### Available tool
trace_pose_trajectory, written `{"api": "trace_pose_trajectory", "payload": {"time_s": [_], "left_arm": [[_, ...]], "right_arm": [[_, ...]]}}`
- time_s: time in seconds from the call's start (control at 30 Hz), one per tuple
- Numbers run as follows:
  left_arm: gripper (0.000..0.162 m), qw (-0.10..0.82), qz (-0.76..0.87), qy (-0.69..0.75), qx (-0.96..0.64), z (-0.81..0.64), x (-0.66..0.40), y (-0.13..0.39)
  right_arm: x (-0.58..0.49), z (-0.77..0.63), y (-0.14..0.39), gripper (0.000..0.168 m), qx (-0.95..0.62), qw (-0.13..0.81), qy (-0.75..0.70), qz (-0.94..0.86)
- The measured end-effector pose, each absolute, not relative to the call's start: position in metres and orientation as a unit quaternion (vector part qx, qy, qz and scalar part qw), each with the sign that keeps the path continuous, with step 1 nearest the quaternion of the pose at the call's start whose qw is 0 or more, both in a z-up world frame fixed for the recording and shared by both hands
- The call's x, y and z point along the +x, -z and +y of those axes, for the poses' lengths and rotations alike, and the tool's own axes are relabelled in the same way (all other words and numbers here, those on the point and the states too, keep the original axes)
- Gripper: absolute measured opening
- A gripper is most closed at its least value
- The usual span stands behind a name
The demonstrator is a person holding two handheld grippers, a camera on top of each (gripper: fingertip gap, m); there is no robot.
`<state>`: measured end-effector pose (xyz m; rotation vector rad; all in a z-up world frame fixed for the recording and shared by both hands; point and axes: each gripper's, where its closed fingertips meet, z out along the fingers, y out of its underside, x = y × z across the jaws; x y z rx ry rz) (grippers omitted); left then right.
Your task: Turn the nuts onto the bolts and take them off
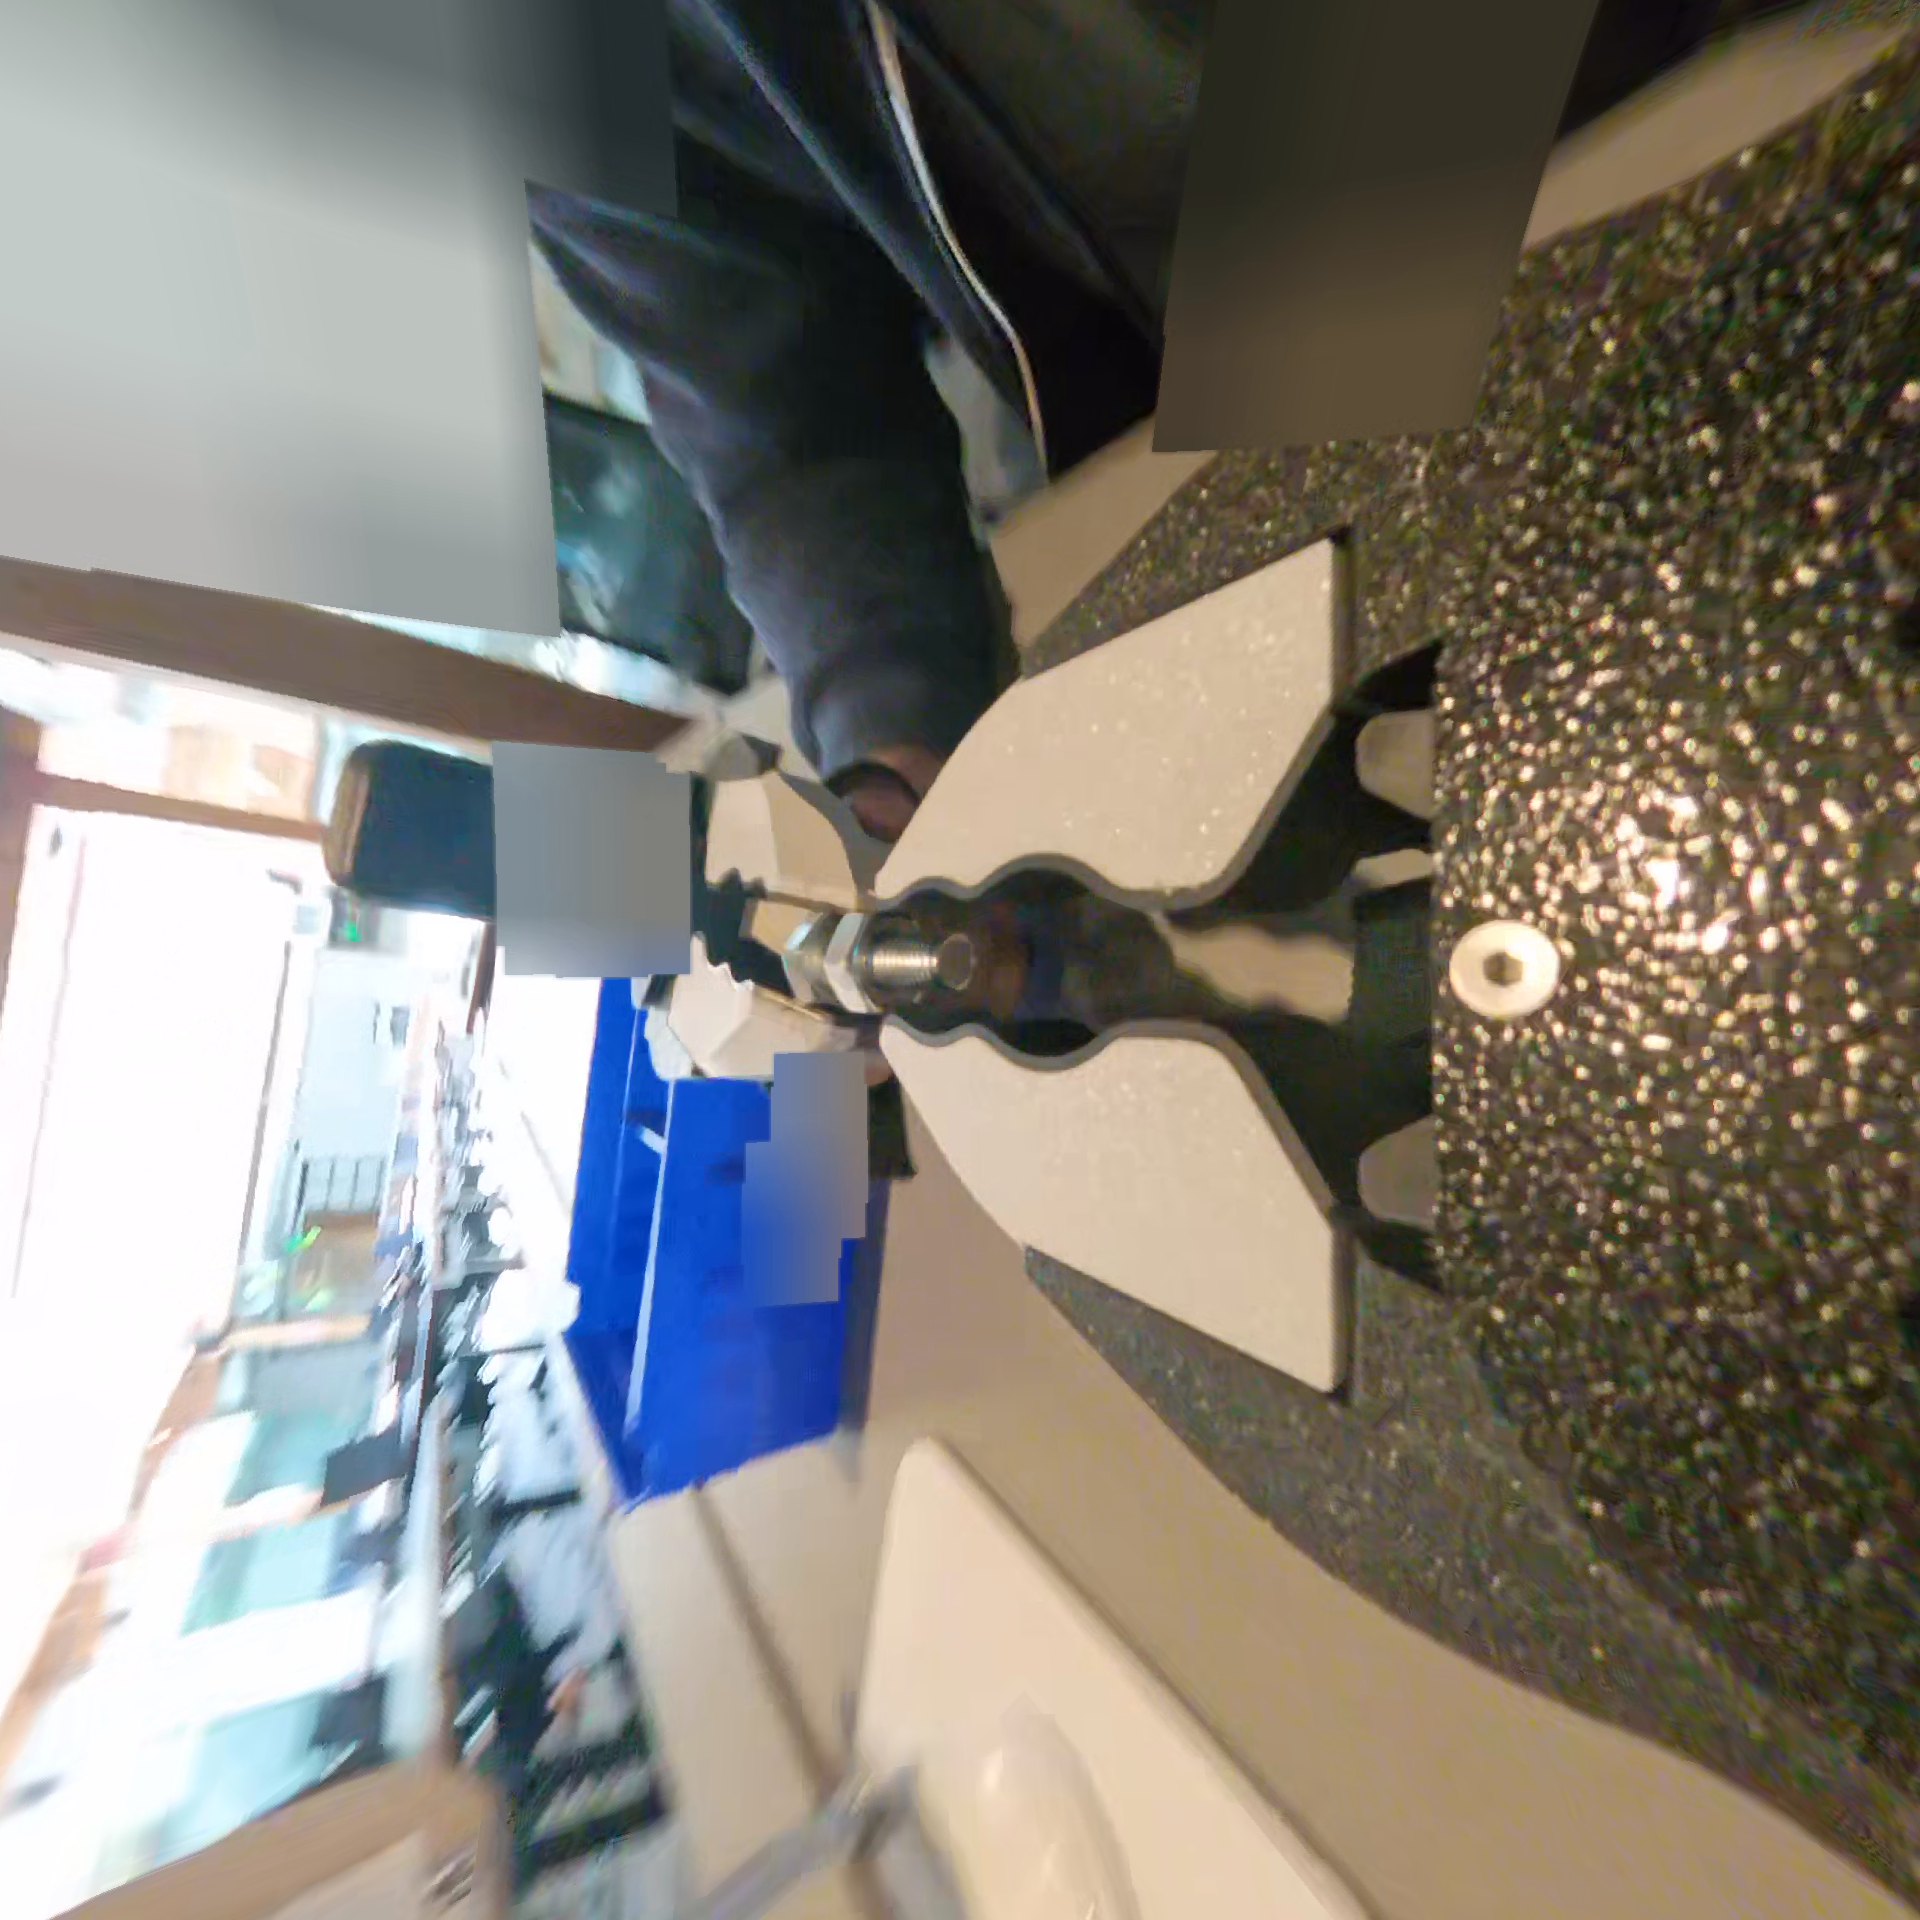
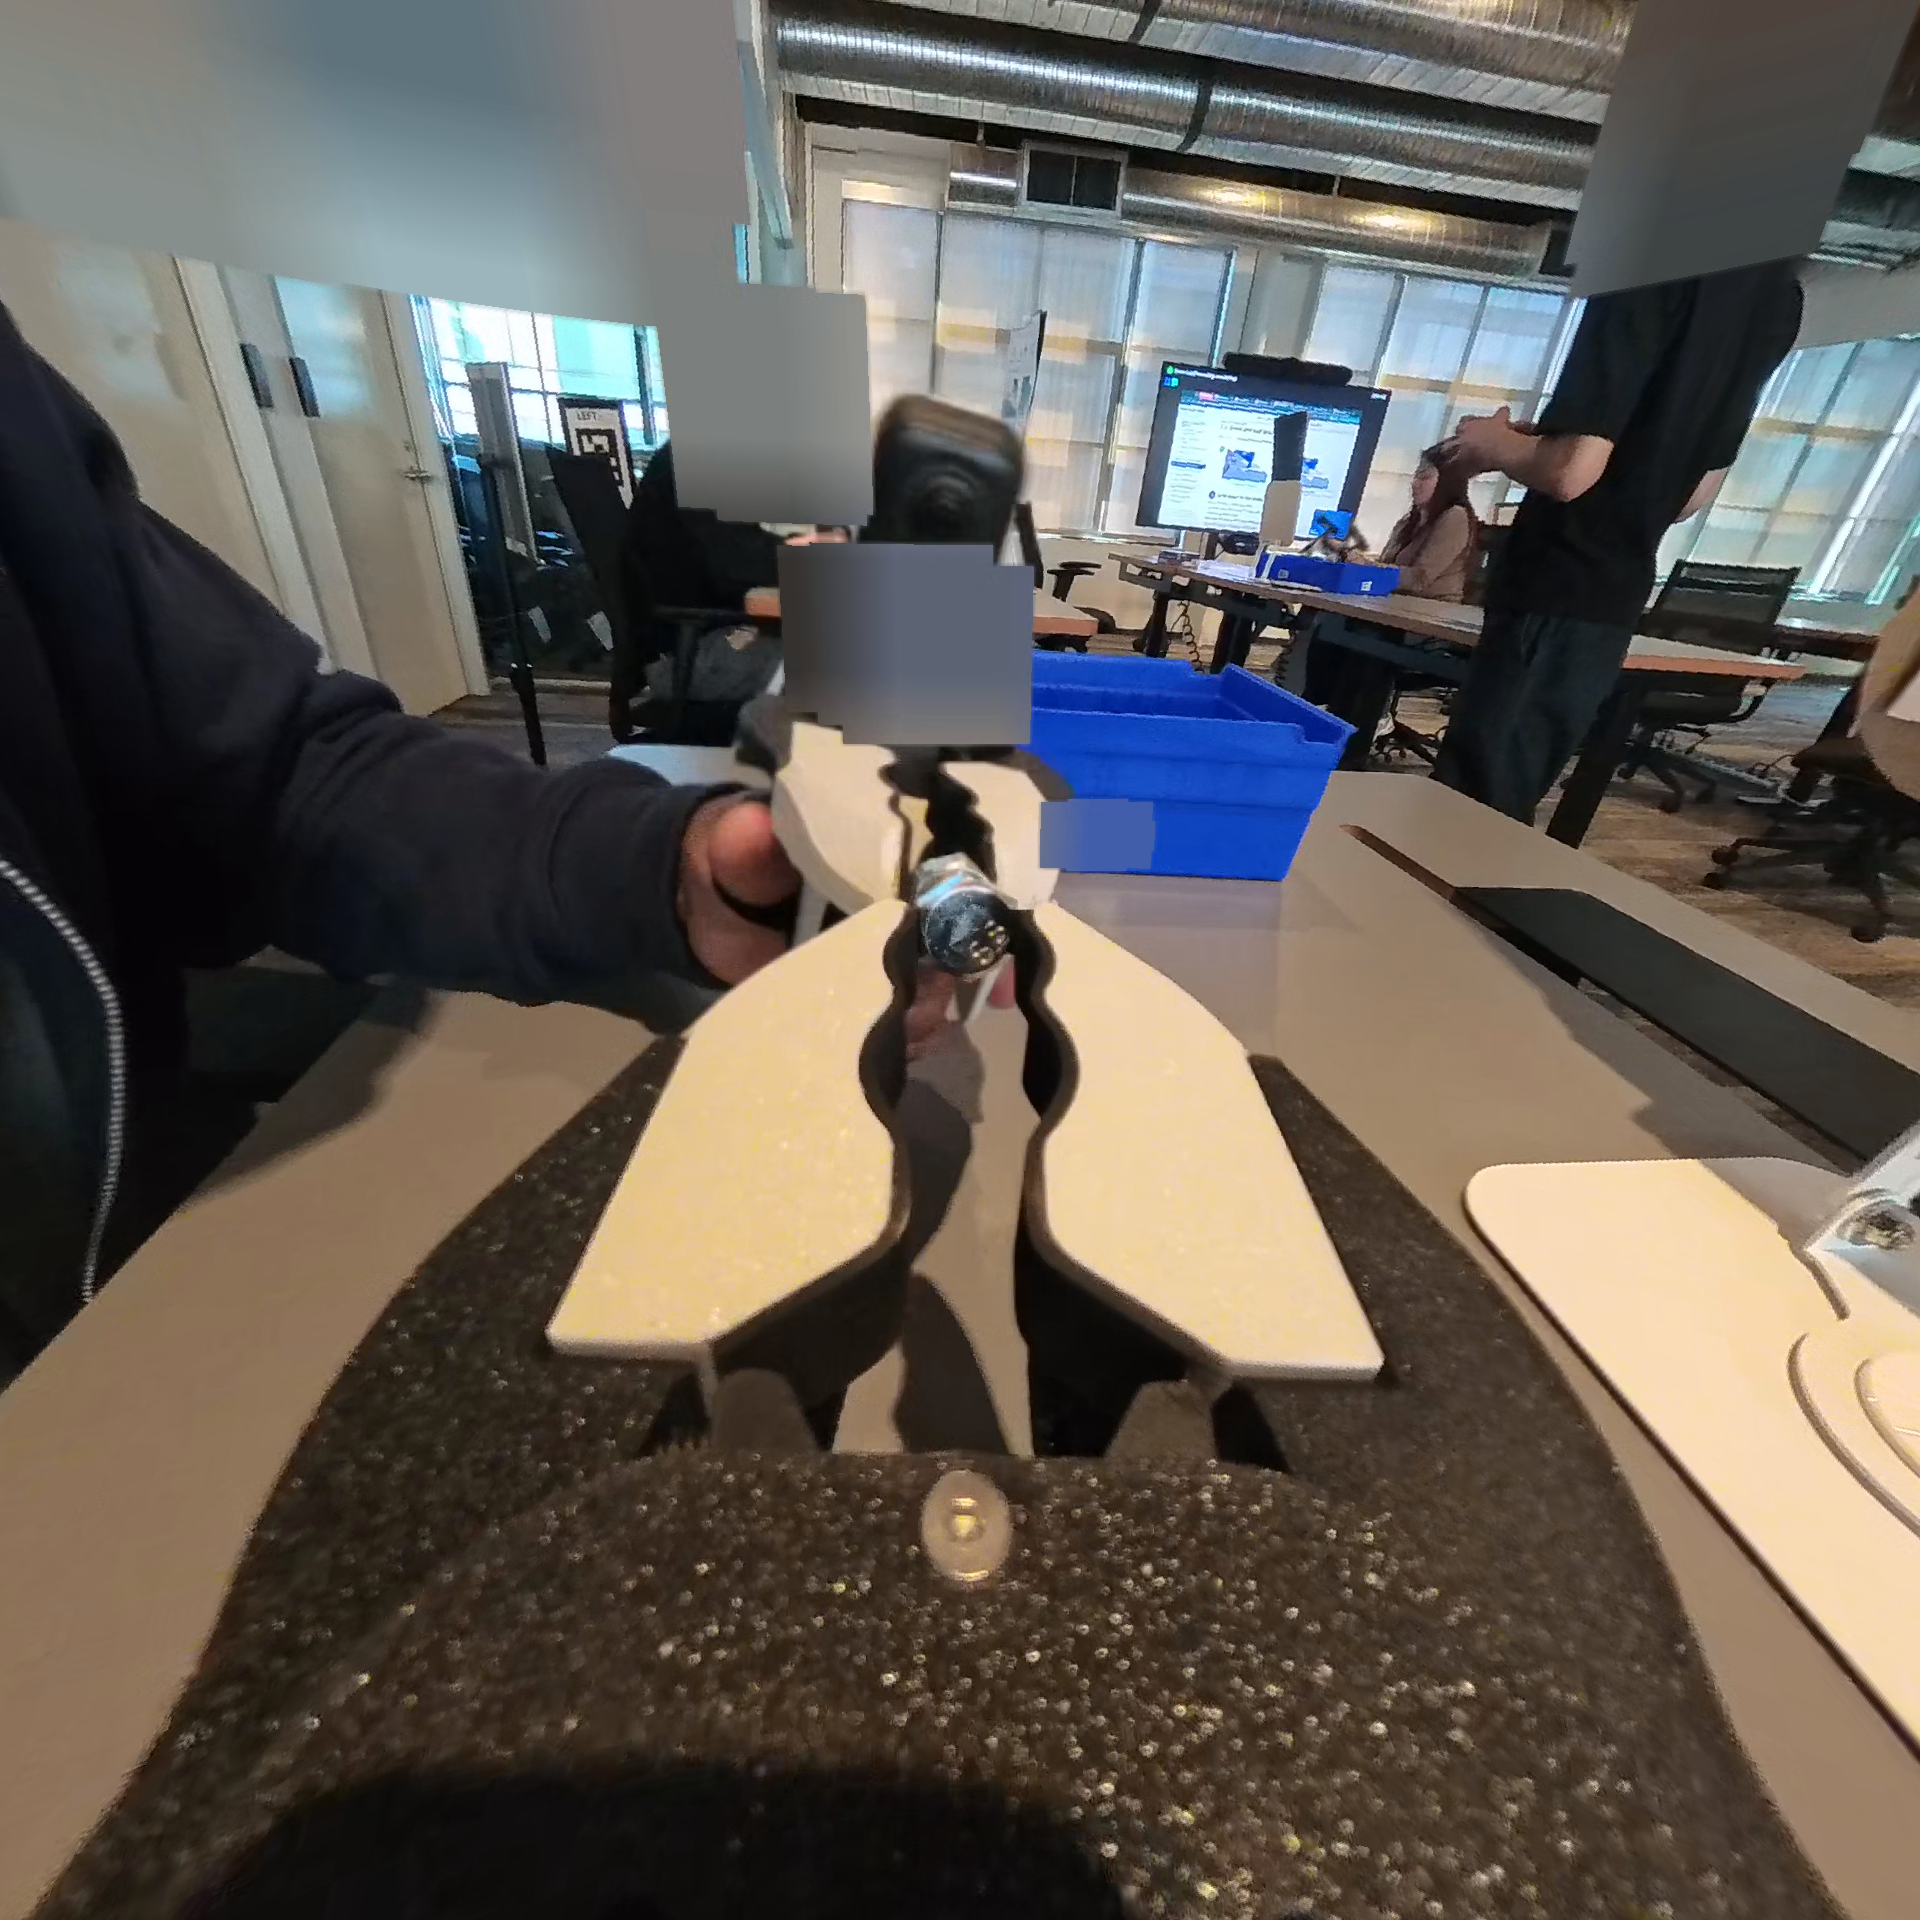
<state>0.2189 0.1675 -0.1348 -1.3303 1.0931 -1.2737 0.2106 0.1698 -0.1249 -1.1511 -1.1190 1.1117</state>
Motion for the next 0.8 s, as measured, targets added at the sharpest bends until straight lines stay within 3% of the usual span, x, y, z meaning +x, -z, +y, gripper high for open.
{"api": "trace_pose_trajectory", "payload": {"time_s": [0.13,0.2,0.3,0.43,0.5,0.73,0.8], "left_arm": [[0.016,0.3,0.32,0.695,-0.569,0.164,0.218,0.136],[0.017,0.26,0.282,0.741,-0.551,0.163,0.216,0.133],[0.031,0.326,0.339,0.684,-0.557,0.165,0.217,0.135],[0.025,0.557,0.448,0.454,-0.532,0.179,0.209,0.125],[0.021,0.624,0.496,0.356,-0.488,0.175,0.208,0.12],[0.03,0.637,0.517,0.32,-0.473,0.171,0.215,0.125],[0.026,0.631,0.527,0.316,-0.473,0.169,0.217,0.129]], "right_arm": [[0.21,0.17,0.128,0.016,-0.49,0.568,-0.447,-0.487],[0.21,0.17,0.127,0.016,-0.489,0.567,-0.452,-0.485],[0.212,0.172,0.126,0.016,-0.491,0.566,-0.46,-0.476],[0.215,0.175,0.123,0.017,-0.491,0.566,-0.473,-0.462],[0.215,0.175,0.123,0.016,-0.491,0.565,-0.477,-0.46],[0.212,0.17,0.123,0.016,-0.485,0.563,-0.479,-0.468],[0.211,0.168,0.123,0.016,-0.483,0.56,-0.481,-0.471]]}}
